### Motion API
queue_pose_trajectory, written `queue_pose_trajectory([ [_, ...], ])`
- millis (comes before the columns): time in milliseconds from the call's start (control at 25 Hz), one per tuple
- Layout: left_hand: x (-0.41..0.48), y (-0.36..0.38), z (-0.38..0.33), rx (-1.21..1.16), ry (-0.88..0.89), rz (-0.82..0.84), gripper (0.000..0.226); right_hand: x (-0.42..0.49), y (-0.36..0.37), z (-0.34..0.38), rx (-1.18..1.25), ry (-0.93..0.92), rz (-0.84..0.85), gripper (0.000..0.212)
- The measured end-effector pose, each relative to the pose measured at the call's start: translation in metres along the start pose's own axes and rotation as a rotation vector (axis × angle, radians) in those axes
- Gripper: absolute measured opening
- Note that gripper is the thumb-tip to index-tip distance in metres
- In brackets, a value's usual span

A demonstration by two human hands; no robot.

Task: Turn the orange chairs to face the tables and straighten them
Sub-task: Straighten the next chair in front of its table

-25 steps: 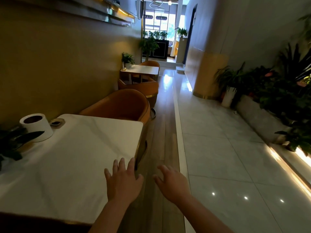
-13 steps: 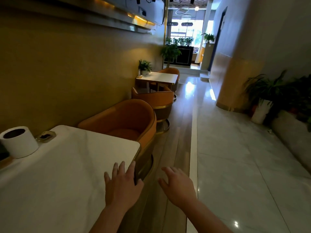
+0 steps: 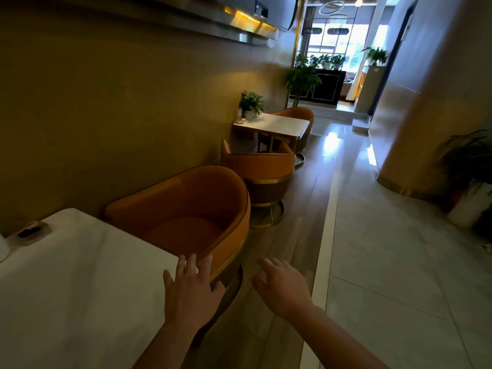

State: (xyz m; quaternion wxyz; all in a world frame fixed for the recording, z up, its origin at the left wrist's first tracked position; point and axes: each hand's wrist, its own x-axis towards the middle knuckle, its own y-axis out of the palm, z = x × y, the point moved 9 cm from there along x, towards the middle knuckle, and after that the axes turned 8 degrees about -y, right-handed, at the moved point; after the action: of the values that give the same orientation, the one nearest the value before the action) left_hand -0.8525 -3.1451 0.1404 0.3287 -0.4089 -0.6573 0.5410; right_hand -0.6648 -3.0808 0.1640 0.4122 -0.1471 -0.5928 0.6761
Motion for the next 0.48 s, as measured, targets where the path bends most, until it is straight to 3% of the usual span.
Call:
queue_pose_trajectory([
  [200,0.126,0.017,-0.043,-0.028,-0.048,0.015,0.073,0.105,0.021,-0.096,0.008,0.015,0.093,0.049],
  [480,0.258,0.031,-0.067,-0.023,-0.196,0.017,0.073,0.251,0.043,-0.178,0.073,-0.098,0.154,0.042],
])
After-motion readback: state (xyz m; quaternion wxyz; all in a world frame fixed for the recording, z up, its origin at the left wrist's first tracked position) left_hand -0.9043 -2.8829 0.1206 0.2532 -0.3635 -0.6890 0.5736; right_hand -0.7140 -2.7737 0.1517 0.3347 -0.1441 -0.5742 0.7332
